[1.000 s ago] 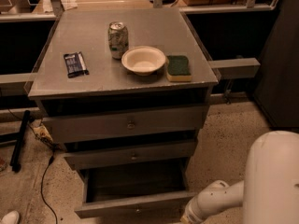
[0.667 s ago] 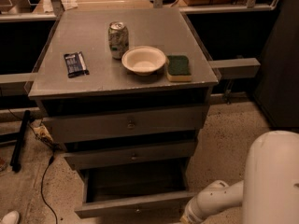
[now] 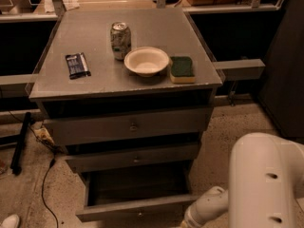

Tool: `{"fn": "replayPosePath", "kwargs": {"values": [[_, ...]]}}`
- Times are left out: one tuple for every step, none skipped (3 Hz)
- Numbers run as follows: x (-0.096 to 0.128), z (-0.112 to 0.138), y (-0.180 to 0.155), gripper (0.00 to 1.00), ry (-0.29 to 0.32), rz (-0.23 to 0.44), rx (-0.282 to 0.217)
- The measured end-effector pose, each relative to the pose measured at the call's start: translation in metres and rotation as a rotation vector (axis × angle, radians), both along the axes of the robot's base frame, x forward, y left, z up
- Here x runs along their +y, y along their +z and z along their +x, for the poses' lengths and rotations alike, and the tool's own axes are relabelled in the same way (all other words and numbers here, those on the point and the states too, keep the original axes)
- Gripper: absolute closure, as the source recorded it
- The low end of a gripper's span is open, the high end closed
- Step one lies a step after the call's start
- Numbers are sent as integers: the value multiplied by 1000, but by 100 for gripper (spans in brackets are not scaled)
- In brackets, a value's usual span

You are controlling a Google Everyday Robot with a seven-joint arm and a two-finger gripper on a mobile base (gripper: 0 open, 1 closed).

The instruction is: Close bottom drawer

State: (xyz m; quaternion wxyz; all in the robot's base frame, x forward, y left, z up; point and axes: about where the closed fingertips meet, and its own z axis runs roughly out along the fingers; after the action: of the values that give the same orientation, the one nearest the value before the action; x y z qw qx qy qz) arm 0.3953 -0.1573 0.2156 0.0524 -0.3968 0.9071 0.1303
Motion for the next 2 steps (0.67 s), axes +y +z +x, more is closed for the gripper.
{"fn": "replayPosePath", "kwargs": {"values": [[10,10,-26,100,21,6,-14],[14,22,-48,100,33,-2,-22]]}}
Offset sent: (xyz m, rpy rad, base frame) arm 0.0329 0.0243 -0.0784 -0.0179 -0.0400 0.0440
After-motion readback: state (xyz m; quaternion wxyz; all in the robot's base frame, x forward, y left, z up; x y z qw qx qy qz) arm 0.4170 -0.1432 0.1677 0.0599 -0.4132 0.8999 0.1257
